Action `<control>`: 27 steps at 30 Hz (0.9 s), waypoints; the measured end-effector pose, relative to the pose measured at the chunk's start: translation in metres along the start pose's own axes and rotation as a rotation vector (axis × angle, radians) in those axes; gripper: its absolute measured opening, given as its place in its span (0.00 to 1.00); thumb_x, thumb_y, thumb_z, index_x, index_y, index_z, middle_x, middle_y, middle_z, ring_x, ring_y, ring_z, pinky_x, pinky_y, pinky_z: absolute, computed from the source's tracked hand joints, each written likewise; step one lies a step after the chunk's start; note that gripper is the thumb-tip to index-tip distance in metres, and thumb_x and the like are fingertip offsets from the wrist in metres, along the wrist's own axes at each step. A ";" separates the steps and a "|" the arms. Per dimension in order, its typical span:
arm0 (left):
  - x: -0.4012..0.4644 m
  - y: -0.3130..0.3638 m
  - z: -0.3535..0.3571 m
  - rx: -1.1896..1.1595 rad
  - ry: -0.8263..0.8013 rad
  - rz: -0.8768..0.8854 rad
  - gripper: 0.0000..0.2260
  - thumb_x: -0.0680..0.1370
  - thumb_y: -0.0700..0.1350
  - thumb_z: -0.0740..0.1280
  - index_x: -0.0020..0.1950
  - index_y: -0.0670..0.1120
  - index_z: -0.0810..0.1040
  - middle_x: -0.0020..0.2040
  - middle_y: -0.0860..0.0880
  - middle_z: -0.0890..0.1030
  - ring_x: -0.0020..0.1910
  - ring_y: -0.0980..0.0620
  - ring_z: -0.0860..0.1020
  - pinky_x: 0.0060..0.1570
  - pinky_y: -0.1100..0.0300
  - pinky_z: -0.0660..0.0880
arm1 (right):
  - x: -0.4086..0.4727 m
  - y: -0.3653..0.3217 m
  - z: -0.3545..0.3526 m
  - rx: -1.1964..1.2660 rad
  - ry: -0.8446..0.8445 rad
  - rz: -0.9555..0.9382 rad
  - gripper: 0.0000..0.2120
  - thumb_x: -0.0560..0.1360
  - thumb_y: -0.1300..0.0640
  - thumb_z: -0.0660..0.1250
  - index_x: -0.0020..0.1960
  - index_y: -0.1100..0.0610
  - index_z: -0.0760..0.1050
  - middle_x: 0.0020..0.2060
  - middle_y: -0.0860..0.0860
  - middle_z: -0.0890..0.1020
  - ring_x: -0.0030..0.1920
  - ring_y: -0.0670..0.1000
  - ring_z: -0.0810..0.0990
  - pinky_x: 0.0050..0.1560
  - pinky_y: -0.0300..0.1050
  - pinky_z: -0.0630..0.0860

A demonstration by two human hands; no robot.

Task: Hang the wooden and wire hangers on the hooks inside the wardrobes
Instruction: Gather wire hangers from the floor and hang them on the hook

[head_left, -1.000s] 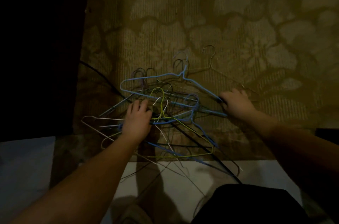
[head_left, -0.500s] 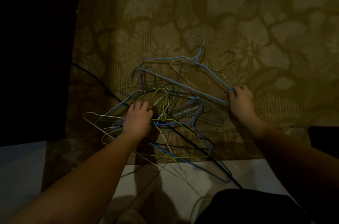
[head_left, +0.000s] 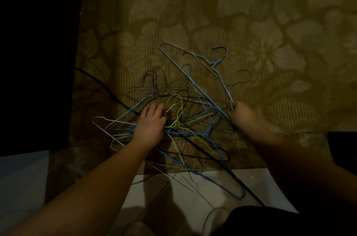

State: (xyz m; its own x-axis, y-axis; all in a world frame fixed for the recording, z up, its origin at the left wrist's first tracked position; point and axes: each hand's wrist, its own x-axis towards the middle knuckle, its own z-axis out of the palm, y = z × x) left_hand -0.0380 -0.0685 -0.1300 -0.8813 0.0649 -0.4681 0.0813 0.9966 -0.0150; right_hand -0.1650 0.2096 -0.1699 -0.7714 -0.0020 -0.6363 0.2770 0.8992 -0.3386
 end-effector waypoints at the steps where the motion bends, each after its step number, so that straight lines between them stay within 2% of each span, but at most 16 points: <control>1: 0.002 0.000 -0.001 0.006 -0.035 0.010 0.15 0.76 0.44 0.66 0.62 0.43 0.77 0.76 0.40 0.61 0.76 0.40 0.57 0.75 0.44 0.46 | -0.001 0.000 0.003 0.013 -0.003 -0.026 0.10 0.76 0.62 0.64 0.55 0.64 0.77 0.49 0.60 0.80 0.49 0.61 0.79 0.44 0.46 0.71; 3: 0.006 0.002 -0.002 0.000 -0.092 0.016 0.14 0.76 0.43 0.64 0.62 0.44 0.76 0.69 0.41 0.70 0.71 0.42 0.65 0.75 0.44 0.49 | -0.004 0.001 0.003 0.097 0.026 -0.039 0.11 0.77 0.63 0.61 0.57 0.63 0.76 0.49 0.61 0.80 0.48 0.60 0.79 0.43 0.44 0.69; 4: 0.008 0.002 -0.003 -0.022 -0.108 0.002 0.13 0.76 0.43 0.63 0.61 0.45 0.74 0.64 0.43 0.74 0.66 0.43 0.69 0.74 0.46 0.55 | -0.005 0.002 0.000 0.184 0.042 -0.019 0.12 0.79 0.62 0.60 0.60 0.63 0.75 0.49 0.60 0.80 0.47 0.60 0.79 0.41 0.44 0.70; 6: 0.008 0.005 -0.007 -0.090 -0.148 -0.039 0.10 0.77 0.43 0.62 0.58 0.45 0.72 0.58 0.44 0.77 0.59 0.44 0.74 0.61 0.50 0.68 | -0.010 0.003 -0.007 0.429 0.021 0.046 0.12 0.83 0.59 0.57 0.63 0.61 0.73 0.43 0.56 0.79 0.40 0.57 0.79 0.31 0.44 0.75; 7: 0.007 0.006 -0.008 -0.112 -0.162 -0.047 0.09 0.77 0.43 0.63 0.57 0.45 0.72 0.57 0.44 0.77 0.57 0.43 0.75 0.53 0.51 0.71 | -0.012 0.004 -0.012 0.528 0.014 0.071 0.12 0.83 0.57 0.57 0.61 0.61 0.74 0.40 0.55 0.78 0.35 0.55 0.78 0.27 0.44 0.75; 10: 0.006 0.010 -0.012 -0.142 -0.158 -0.056 0.12 0.77 0.44 0.64 0.59 0.44 0.69 0.55 0.43 0.77 0.52 0.42 0.78 0.42 0.51 0.72 | -0.015 0.010 -0.027 0.610 0.061 0.063 0.11 0.83 0.56 0.57 0.57 0.60 0.75 0.37 0.53 0.77 0.29 0.53 0.74 0.29 0.47 0.75; 12: 0.007 0.011 -0.018 -0.203 -0.157 -0.116 0.16 0.77 0.44 0.64 0.63 0.44 0.65 0.52 0.43 0.79 0.46 0.41 0.78 0.37 0.52 0.70 | -0.018 0.014 -0.039 0.641 0.113 0.044 0.12 0.83 0.54 0.59 0.59 0.59 0.75 0.35 0.51 0.77 0.27 0.51 0.74 0.27 0.43 0.73; 14: 0.010 0.010 -0.024 -0.275 -0.192 -0.203 0.19 0.78 0.44 0.64 0.66 0.44 0.63 0.49 0.43 0.80 0.41 0.42 0.77 0.36 0.53 0.72 | -0.026 0.014 -0.055 0.665 0.163 0.031 0.12 0.83 0.53 0.59 0.62 0.55 0.76 0.36 0.50 0.77 0.25 0.47 0.75 0.21 0.34 0.69; 17: 0.017 0.006 -0.040 -0.397 -0.292 -0.256 0.13 0.77 0.49 0.67 0.58 0.45 0.72 0.53 0.43 0.80 0.50 0.43 0.78 0.43 0.54 0.73 | -0.038 0.012 -0.076 0.691 0.225 0.034 0.13 0.83 0.55 0.57 0.65 0.54 0.74 0.36 0.49 0.76 0.26 0.45 0.75 0.19 0.31 0.67; 18: 0.018 0.004 -0.049 -0.451 -0.324 -0.264 0.12 0.76 0.51 0.68 0.54 0.46 0.75 0.53 0.43 0.80 0.50 0.43 0.78 0.43 0.55 0.73 | -0.043 0.010 -0.082 0.683 0.249 0.036 0.13 0.83 0.55 0.57 0.65 0.54 0.74 0.36 0.48 0.76 0.25 0.43 0.74 0.19 0.31 0.66; 20: 0.016 0.001 -0.069 -0.585 -0.375 -0.292 0.11 0.75 0.53 0.71 0.46 0.47 0.74 0.48 0.44 0.79 0.45 0.46 0.78 0.41 0.55 0.73 | -0.055 0.006 -0.097 0.682 0.295 0.049 0.13 0.83 0.56 0.56 0.63 0.57 0.74 0.36 0.48 0.75 0.20 0.40 0.72 0.19 0.32 0.66; 22: 0.004 -0.001 -0.094 -0.717 -0.416 -0.329 0.13 0.75 0.52 0.72 0.42 0.46 0.72 0.45 0.44 0.78 0.41 0.45 0.79 0.41 0.52 0.77 | -0.075 0.000 -0.115 0.692 0.332 0.093 0.13 0.83 0.57 0.55 0.62 0.57 0.74 0.36 0.49 0.75 0.19 0.40 0.72 0.19 0.33 0.66; 24: -0.010 -0.003 -0.115 -0.855 -0.422 -0.383 0.13 0.75 0.50 0.73 0.44 0.42 0.75 0.42 0.41 0.80 0.38 0.43 0.80 0.39 0.52 0.79 | -0.092 -0.005 -0.130 0.719 0.346 0.125 0.13 0.83 0.56 0.55 0.63 0.58 0.74 0.37 0.50 0.75 0.22 0.42 0.73 0.21 0.35 0.67; 27: -0.044 -0.008 -0.157 -1.064 -0.427 -0.451 0.10 0.76 0.44 0.72 0.39 0.40 0.78 0.28 0.47 0.79 0.29 0.49 0.77 0.30 0.61 0.75 | -0.137 -0.015 -0.166 0.764 0.338 0.186 0.14 0.82 0.55 0.55 0.64 0.55 0.73 0.38 0.47 0.75 0.30 0.47 0.75 0.28 0.42 0.67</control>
State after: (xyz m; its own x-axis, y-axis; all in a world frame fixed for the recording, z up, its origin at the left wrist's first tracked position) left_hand -0.0735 -0.0713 0.0295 -0.4936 -0.1188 -0.8615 -0.7863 0.4842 0.3837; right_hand -0.1587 0.2691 0.0372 -0.7708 0.3561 -0.5282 0.6326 0.3301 -0.7006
